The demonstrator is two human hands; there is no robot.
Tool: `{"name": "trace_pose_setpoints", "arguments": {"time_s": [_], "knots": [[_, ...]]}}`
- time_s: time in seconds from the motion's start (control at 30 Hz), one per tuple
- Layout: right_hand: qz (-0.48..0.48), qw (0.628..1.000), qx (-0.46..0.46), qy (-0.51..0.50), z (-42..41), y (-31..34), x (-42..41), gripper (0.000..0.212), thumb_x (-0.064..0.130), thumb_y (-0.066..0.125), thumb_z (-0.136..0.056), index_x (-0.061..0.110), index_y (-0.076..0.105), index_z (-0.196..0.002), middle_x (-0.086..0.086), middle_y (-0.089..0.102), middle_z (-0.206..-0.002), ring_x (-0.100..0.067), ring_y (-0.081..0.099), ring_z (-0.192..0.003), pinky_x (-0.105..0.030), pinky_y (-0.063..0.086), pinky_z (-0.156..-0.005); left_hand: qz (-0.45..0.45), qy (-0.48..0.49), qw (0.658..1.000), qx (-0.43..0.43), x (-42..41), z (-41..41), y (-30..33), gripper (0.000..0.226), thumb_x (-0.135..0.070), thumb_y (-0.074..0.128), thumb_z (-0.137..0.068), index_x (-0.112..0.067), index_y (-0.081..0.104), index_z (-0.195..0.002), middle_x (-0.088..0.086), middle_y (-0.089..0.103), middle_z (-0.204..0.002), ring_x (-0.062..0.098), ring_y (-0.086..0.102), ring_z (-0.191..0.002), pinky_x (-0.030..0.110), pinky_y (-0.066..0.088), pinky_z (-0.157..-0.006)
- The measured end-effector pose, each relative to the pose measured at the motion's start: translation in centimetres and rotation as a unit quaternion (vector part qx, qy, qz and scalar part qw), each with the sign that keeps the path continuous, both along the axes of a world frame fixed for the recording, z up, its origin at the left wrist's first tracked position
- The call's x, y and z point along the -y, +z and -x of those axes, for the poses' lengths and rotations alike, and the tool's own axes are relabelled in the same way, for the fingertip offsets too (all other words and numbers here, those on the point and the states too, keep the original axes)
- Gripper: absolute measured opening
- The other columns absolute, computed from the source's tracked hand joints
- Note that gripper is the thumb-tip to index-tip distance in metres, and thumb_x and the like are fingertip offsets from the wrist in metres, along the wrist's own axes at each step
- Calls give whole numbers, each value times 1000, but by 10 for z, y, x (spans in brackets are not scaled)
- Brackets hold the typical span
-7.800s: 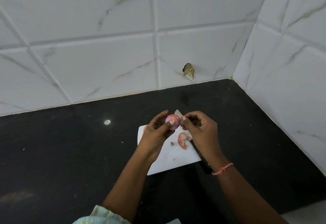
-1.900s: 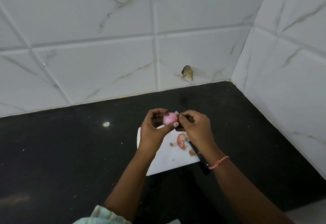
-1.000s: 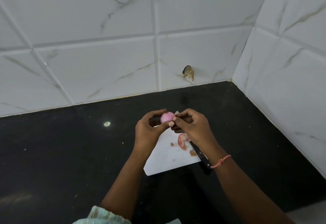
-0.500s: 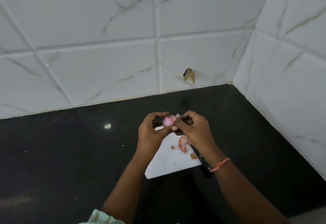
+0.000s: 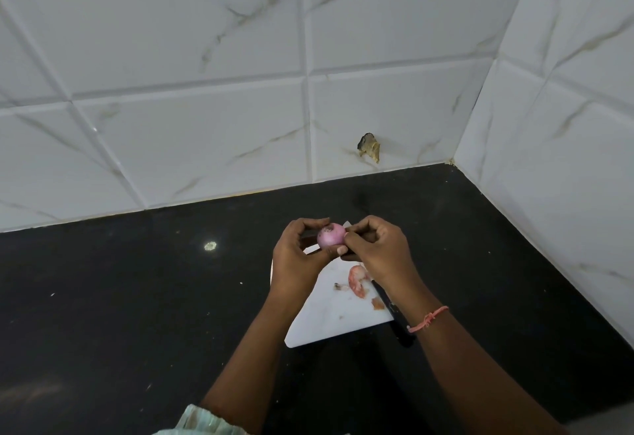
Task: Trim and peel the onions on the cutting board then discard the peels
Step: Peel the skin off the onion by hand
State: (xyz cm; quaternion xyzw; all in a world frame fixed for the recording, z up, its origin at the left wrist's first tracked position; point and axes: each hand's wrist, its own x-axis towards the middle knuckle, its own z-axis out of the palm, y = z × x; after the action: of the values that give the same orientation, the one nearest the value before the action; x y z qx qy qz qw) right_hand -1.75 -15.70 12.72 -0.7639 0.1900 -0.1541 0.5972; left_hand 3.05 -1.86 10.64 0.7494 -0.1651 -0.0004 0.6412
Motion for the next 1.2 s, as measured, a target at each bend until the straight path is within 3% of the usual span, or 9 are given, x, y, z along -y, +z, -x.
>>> {"name": "trace_pose_setpoints", "arguments": {"time_s": [0.2,0.33,0.43,0.6,0.8,0.97,1.1,1.2], "knots": [[-6,1000,28,9,1,-6,0,7,10,66,-91,8,68,-97,-1,73,-86,-13,72,-78,-22,59,-69,13,3,1000,-15,0,0,1,42,-15,88,-73,-22,68,-110,-9,72,-111,7,68,-104,25,57,-89],[-16,998,44,43,3,-2,-1,28,28,69,-89,18,65,-115,8,69,-97,-10,70,-87,-18,58,-70,15,3,999,-36,-3,-3,0,39,-19,86,-77,-23,69,-112,-7,71,-112,11,68,-104,36,59,-92],[9,994,41,97,3,-2,2,36,27,66,-92,26,61,-127,13,65,-101,-11,69,-91,-13,54,-66,23,-2,998,-58,-5,-4,0,39,-28,83,-78,-25,70,-115,-7,72,-112,15,69,-105,44,59,-90],[42,992,50,108,2,-3,3,32,19,67,-91,24,64,-122,19,63,-92,-9,67,-88,-19,57,-66,44,-17,995,-84,-3,-1,2,36,-25,80,-81,-22,71,-116,-6,73,-111,18,69,-106,46,59,-91],[-21,993,61,95,2,-8,2,43,16,75,-84,23,57,-122,10,65,-105,-9,65,-95,-24,59,-69,124,-86,978,-144,-7,-2,7,48,-3,75,-85,-19,63,-129,-3,68,-127,16,63,-120,40,51,-105],[-63,987,70,130,2,-11,-3,47,6,73,-85,29,58,-123,11,64,-117,-13,66,-103,-23,58,-72,264,-109,928,-241,-4,1,13,45,12,52,-92,-13,61,-129,10,64,-130,25,63,-118,24,56,-81],[-15,987,105,120,2,-12,-4,49,4,75,-82,25,59,-123,18,64,-117,-4,63,-108,-20,54,-87,288,-125,910,-271,-4,-1,17,41,1,38,-103,-13,58,-137,5,66,-133,21,62,-124,25,56,-90],[-15,984,126,127,3,-12,-4,46,4,72,-84,22,60,-124,13,64,-120,-6,61,-112,-22,53,-90,255,-144,915,-278,-7,-2,17,37,-15,43,-105,-13,56,-139,7,65,-134,19,63,-123,24,55,-91]]}}
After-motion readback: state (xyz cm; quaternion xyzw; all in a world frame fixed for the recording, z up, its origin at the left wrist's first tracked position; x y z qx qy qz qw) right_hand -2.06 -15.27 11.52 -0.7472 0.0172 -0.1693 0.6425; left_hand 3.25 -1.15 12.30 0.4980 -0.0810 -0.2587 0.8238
